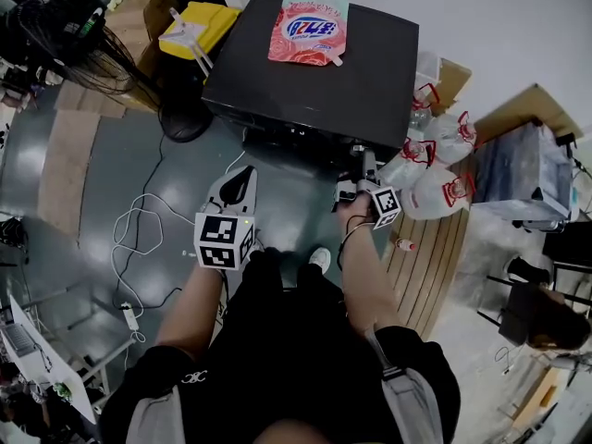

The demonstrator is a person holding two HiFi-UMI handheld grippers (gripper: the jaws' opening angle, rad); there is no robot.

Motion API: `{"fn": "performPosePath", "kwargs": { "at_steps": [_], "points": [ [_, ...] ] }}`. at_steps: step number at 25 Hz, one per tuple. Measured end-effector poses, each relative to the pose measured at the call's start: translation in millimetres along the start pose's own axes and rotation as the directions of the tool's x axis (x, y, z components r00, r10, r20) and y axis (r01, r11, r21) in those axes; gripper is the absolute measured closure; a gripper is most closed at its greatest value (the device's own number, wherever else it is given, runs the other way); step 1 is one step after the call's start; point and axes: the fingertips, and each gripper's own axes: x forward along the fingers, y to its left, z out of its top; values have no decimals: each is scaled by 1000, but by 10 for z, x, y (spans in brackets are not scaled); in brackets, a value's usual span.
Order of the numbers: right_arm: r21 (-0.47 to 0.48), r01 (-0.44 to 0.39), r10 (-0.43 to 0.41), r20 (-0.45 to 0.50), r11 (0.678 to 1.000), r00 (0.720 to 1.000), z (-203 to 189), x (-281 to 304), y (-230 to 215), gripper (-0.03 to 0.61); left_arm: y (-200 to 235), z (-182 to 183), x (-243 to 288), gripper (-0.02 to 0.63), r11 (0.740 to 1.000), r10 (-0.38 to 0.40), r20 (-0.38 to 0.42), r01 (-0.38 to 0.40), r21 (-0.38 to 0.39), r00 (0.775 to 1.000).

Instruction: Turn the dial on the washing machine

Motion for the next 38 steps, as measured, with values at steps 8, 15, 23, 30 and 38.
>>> {"fn": "performPosePath", "kwargs": {
  "at_steps": [8,15,23,30,38],
  "points": [
    [-15,-25,25,10,1000,1000,14,55,41,302,-11,-13,-35,618,1000,20,1,-20,11,1000],
    [-13,-27,27,10,1000,1000,5,52,31,305,61,-45,-118,618,999,42,7,-42,4,999],
    [43,-33,33,15,999,999,26,64,-12,305,57,-52,-159,618,999,47,9,-47,5,999],
    [255,-62,61,9,965,998,-86,75,13,305,57,-80,-161,618,999,46,5,-46,2,999],
    [580,-126,126,40,804,991,-159,90,-26,304,27,-86,-175,618,999,47,8,-47,1,999]
  ]
}}
